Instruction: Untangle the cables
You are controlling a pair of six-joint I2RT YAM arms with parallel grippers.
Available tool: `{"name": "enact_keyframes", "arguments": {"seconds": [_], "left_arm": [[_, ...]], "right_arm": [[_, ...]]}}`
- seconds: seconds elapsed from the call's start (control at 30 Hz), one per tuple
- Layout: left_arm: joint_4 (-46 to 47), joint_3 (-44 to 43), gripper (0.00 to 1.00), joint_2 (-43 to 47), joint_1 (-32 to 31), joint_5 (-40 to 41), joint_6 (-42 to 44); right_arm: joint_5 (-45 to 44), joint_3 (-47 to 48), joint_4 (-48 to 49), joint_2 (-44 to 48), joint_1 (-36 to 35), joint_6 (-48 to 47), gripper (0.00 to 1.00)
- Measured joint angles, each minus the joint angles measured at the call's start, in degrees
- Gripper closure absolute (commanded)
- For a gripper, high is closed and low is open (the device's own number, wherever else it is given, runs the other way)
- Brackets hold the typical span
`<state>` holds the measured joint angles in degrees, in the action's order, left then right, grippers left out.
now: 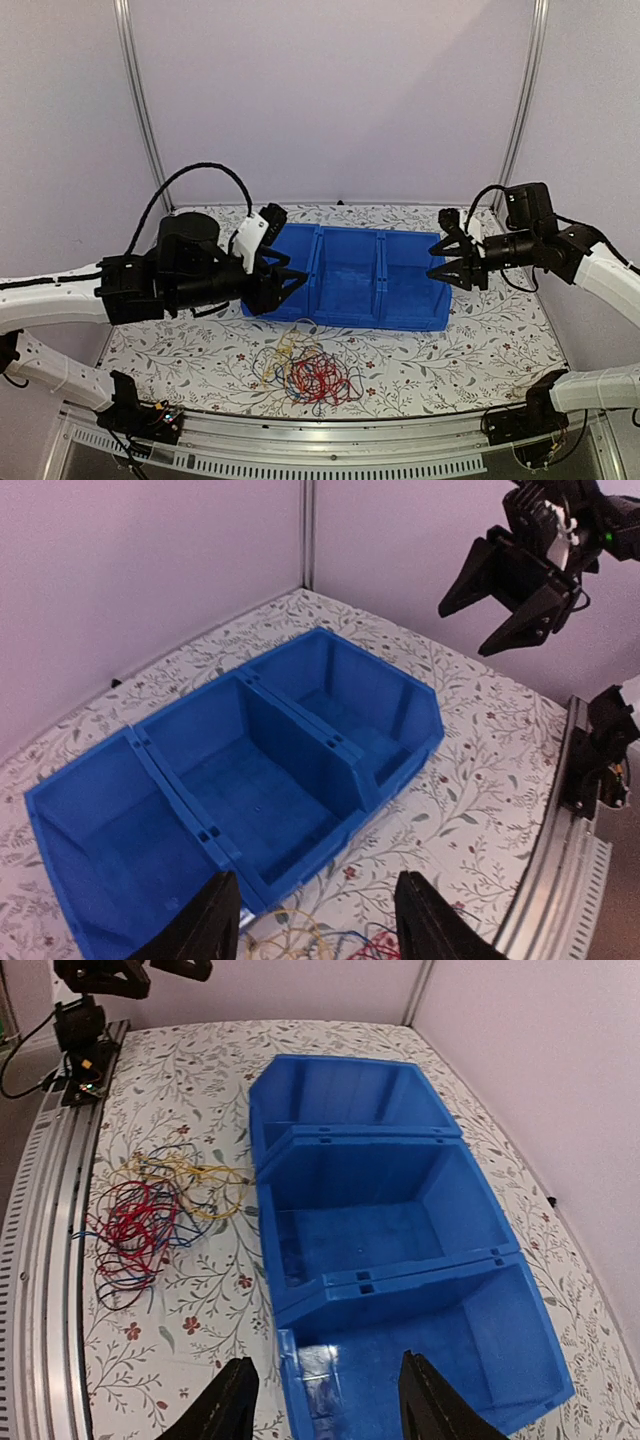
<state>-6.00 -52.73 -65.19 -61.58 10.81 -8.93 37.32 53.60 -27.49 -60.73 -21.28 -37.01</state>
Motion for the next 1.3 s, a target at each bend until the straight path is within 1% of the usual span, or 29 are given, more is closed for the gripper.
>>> {"name": "enact_keyframes", "arguments": {"seconds": [0.1,0.2,0.3,0.37,0.43,0.5,0.67,0.77,0.87,1.1,1.3], "left_arm": [[-5.62,0.48,0.58,-1.68,-6.23,1.05,-6.29],[-11.06,1.77,0.58,-2.89,-9.79,1.66,-13.86],[-17.59,3.04,0.49,-3.43,-11.19,2.73,-21.77],[-21.18,4.11,0.45,-3.23,-11.67,3.63,-25.94],[-24.0,5.86,0.43,-2.51,-12.11,4.74,-29.03],[-26.58,7.63,0.43,-1.53,-12.26,5.53,-30.4],[-31.19,8.52,0.46,-1.99,-12.31,8.26,-29.05],[-31.85,8.52,0.48,-4.35,-12.35,10.45,-26.05],[-31.3,8.52,0.49,-6.93,-12.39,11.39,-22.69],[-28.13,8.52,0.57,-10.08,-12.41,15.15,-17.99],[-26.58,6.97,0.59,-16.7,-12.41,17.0,-14.58]], "right_arm": [[-0.66,-0.04,-2.6,-1.88,-9.2,-3.17,0.53],[-0.79,-0.04,-3.87,-4.81,-14.1,-5.22,0.54],[-0.55,0.02,-4.66,-8.0,-16.57,-6.56,0.54],[0.26,0.02,-4.68,-9.92,-17.25,-7.13,0.53],[1.75,-0.22,-4.07,-11.61,-17.4,-7.67,0.53],[3.04,-0.98,-3.17,-12.94,-17.42,-7.96,0.55],[4.07,-1.09,-3.54,-17.7,-17.57,-9.22,0.56],[4.0,-1.62,-3.28,-17.51,-17.62,-9.33,0.57],[3.8,-1.95,-2.93,-17.07,-17.62,-9.35,0.57],[2.19,-2.49,-2.45,-16.59,-17.64,-9.33,0.57],[0.57,-3.08,-1.97,-15.19,-17.66,-9.33,0.57]]}}
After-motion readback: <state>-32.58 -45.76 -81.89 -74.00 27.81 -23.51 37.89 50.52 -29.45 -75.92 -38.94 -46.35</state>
